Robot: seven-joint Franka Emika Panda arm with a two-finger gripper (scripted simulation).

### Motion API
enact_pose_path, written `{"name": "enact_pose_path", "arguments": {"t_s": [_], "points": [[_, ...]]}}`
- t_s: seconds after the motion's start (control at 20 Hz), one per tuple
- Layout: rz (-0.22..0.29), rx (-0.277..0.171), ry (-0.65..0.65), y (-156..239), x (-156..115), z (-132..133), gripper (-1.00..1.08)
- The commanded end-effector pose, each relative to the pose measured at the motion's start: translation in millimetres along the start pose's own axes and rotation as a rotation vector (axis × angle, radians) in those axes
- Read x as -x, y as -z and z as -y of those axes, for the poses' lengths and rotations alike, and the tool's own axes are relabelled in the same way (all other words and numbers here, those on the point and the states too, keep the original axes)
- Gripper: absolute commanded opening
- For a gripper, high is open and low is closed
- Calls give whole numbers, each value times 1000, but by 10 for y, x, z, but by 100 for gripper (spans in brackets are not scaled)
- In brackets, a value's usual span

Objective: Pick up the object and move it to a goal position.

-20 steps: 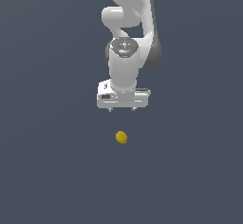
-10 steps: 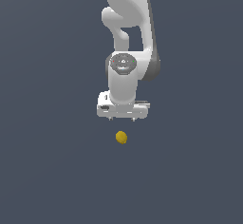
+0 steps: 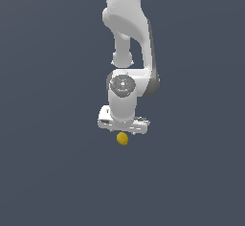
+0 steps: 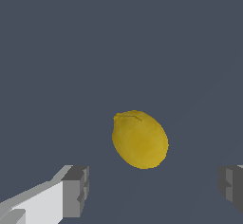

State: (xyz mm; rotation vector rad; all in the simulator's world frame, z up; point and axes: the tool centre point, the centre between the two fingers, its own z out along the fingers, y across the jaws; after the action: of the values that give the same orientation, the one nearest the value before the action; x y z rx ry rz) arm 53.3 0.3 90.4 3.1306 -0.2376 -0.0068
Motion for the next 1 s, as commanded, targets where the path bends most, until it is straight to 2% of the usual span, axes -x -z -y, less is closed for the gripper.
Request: {"name": "enact_pose_path", "arguments": {"t_s": [0.0,0.5,0.95], "points": [[-3,-1,-17,-68,-46,5,100],[-3,-2,-26,-172,-65,5,100],[-4,-2,-28,-579,-62,7,100]]}}
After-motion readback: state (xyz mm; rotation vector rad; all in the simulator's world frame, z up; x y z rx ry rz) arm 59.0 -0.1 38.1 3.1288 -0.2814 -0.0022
